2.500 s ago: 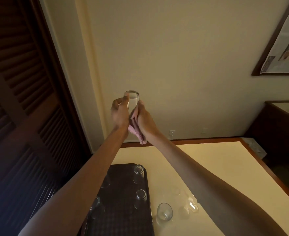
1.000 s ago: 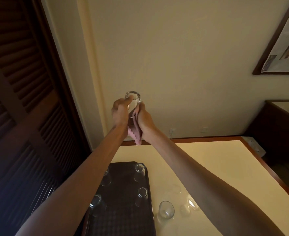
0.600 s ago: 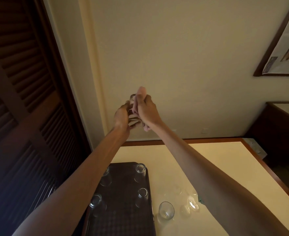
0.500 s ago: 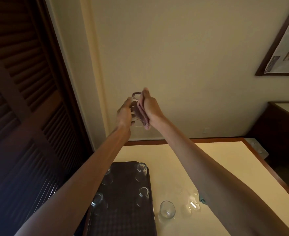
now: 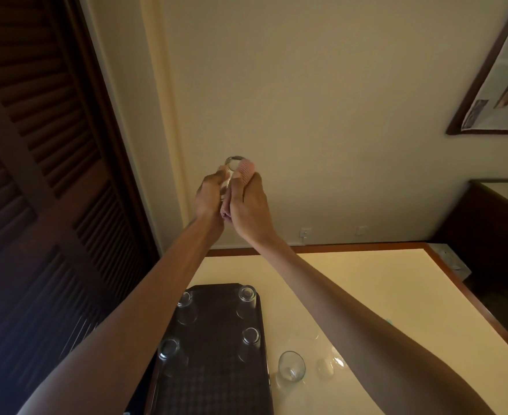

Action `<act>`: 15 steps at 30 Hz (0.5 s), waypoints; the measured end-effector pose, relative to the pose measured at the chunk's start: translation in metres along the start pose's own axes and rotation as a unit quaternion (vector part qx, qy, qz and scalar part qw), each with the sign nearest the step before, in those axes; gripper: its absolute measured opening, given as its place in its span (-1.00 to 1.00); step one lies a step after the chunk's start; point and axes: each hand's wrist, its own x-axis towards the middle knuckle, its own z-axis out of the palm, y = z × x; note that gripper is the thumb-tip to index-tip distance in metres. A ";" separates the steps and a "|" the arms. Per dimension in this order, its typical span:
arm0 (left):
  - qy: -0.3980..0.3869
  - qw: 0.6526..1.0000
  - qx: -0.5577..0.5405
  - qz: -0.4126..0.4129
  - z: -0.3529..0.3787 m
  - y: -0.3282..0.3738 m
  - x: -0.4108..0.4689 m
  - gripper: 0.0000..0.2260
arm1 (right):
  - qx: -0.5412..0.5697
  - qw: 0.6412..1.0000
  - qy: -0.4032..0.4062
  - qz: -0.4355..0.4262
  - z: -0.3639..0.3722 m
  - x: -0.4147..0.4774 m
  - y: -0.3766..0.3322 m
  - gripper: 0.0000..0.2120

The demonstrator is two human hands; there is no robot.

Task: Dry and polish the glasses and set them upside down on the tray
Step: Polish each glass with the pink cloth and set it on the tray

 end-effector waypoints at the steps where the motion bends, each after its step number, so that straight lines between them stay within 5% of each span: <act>1: -0.001 1.000 -0.006 -0.010 0.002 -0.002 -0.001 -0.57 | -0.036 0.999 0.009 -0.024 -0.001 0.006 0.001 -0.57; 6: -0.045 0.998 0.014 -0.038 0.011 -0.006 -0.014 -0.50 | -0.065 0.997 -0.035 0.030 -0.016 0.035 -0.004 -0.53; 9: -0.112 0.992 0.022 -0.056 0.012 -0.006 -0.023 -0.45 | 0.009 0.996 -0.034 0.082 -0.028 0.046 -0.005 -0.56; 15: -0.272 0.953 0.077 -0.109 0.005 0.004 -0.037 -0.64 | 0.188 0.968 -0.021 0.163 -0.053 0.058 -0.002 -0.50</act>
